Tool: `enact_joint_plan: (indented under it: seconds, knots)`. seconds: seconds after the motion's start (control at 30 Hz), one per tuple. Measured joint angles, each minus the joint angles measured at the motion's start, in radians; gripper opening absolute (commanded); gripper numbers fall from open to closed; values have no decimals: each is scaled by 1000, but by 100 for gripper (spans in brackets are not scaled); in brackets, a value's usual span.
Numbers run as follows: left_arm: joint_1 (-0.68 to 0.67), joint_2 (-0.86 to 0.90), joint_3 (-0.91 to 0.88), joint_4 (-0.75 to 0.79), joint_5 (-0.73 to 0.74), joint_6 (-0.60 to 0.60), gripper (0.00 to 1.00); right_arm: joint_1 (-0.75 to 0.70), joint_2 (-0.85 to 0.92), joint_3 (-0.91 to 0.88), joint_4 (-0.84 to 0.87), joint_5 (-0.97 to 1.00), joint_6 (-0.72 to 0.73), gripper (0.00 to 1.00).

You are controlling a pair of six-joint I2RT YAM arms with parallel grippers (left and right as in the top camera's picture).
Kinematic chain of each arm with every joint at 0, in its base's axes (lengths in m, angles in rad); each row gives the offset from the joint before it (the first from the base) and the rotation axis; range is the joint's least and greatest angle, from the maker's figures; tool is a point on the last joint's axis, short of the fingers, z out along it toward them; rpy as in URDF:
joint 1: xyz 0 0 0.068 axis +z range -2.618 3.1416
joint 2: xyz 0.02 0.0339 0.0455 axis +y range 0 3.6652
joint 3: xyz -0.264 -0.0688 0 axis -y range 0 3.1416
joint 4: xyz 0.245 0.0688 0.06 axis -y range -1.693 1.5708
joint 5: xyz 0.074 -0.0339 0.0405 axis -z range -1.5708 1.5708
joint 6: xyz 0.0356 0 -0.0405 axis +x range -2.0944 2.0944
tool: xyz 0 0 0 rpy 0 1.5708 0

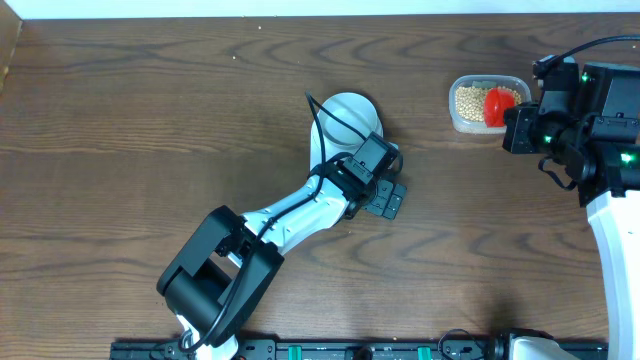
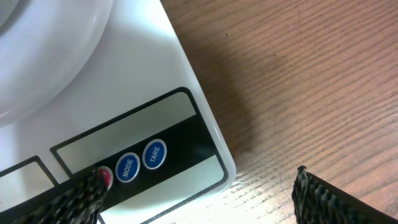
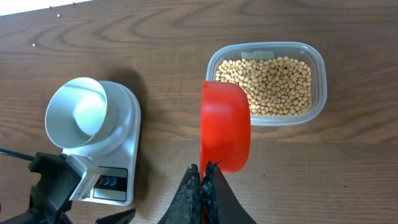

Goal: Scoop item into bowl and weigh 50g on scale

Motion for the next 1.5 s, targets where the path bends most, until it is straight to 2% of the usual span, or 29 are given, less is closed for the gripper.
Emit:
enact_joint_plan:
  seconds: [0.8, 1.2, 1.5]
  knots:
    - [-6, -10, 8, 6, 10, -3, 98, 0, 0, 0, -3, 3, -3, 1]
    - [-6, -424, -11, -109, 12, -3, 98, 0, 0, 0, 3, 4, -8, 1]
    - [-6, -464, -11, -321, -154, -4, 100, 0, 0, 0, 4, 7, -43, 1]
